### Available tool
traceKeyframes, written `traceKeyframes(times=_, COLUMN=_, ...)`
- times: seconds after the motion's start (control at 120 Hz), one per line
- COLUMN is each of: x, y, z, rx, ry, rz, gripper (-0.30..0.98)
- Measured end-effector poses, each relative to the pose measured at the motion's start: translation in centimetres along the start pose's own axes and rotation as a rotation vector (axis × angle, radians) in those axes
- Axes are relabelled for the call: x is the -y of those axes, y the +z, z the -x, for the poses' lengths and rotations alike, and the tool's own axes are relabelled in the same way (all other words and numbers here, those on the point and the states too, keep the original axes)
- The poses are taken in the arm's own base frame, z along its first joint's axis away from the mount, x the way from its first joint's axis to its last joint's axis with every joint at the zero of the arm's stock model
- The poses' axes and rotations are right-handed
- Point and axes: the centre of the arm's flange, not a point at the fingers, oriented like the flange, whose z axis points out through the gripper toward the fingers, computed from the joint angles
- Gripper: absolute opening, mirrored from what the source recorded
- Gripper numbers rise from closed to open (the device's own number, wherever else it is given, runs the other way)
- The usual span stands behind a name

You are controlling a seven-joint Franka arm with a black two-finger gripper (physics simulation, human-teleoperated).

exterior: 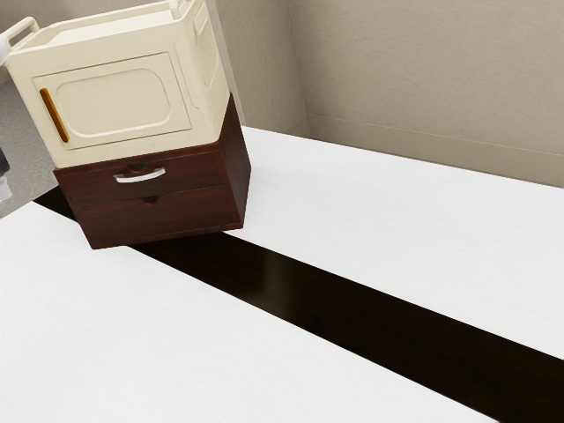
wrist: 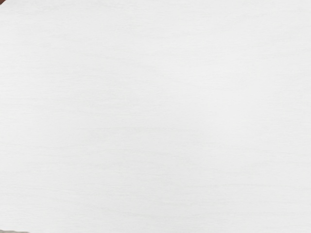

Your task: Pull the drawer handle with one arm to open the drawer

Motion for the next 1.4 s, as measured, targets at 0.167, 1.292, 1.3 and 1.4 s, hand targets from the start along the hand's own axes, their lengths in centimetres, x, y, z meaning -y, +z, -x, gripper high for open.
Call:
traceKeyframes(times=0.167, x=0.8, y=-1.4, z=-1.4, rx=-0.137, ry=0.118, rz=-0.077, gripper=0.69)
traceKeyframes(times=1.292, x=-0.7, y=8.9, z=-10.8, rx=-0.065, ry=0.547, rz=-0.245, gripper=0.69)
traceKeyframes(times=1.3, x=-0.6, y=8.9, z=-10.9, rx=-0.067, ry=0.549, rz=-0.249, gripper=0.69)
traceKeyframes(times=1.4, x=0.8, y=10.0, z=-11.3, rx=-0.08, ry=0.548, rz=-0.281, gripper=0.69)
